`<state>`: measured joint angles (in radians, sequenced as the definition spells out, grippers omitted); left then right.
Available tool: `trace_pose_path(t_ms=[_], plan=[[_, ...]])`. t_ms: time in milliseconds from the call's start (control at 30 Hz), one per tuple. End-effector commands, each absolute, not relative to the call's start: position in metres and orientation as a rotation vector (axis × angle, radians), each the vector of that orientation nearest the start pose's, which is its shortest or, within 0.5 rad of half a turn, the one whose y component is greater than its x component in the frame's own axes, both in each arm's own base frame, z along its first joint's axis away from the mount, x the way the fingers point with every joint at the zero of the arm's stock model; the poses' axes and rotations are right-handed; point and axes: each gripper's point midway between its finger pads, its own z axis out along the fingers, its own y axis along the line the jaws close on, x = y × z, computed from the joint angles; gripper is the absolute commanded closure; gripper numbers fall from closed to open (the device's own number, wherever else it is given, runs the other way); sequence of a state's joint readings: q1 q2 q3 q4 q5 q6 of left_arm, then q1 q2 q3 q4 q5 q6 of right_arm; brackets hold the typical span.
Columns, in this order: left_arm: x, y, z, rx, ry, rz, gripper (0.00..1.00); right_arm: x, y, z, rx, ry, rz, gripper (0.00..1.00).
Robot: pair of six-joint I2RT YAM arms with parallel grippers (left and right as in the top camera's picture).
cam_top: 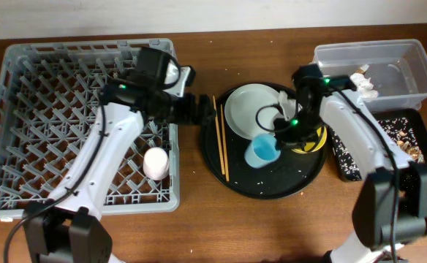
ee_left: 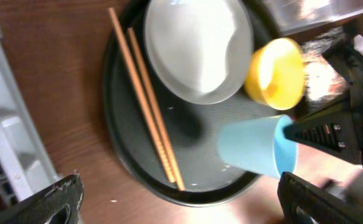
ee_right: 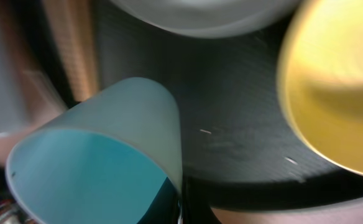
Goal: Sort waste into correct bins and load items into the dishwasher rack
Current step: 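Grasp the blue cup with the right gripper and lift it, then pass the blue cup to the left gripper and place it in the rack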
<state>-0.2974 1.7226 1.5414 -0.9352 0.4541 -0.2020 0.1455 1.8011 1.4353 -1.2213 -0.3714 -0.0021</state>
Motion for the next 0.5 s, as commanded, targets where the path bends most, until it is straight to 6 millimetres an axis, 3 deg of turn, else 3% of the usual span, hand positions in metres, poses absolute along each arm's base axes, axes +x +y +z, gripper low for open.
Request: trace_pose_path(t_ms=[0,67,133,233,400,467], plan=[[0.368,-0.205,0.242,0.301,2.486,-1.382,0.01,0.337,0.152,0.21,-0.372,2.653,1.099,0.96],[0.362,-0.202,0.286,0.377,2.255,-1.707,0.01,0.349,0.177,0.26,-0.487,2.33,1.402,0.96],[0.355,-0.197,0.317,0.473,2.075,-1.887,0.01,0.353,0.196,0.291,-0.616,2.113,1.532,0.96],[0.347,-0.2,0.329,0.537,1.999,-1.962,0.01,0.357,0.223,0.307,-0.682,2.035,1.546,0.96],[0.351,-0.2,0.324,0.551,2.004,-1.905,0.01,0.356,0.234,0.325,-0.76,1.927,1.583,0.96],[0.34,-0.217,0.323,0.609,2.007,-1.932,0.01,0.362,0.244,0.321,-0.753,1.948,1.512,0.96]])
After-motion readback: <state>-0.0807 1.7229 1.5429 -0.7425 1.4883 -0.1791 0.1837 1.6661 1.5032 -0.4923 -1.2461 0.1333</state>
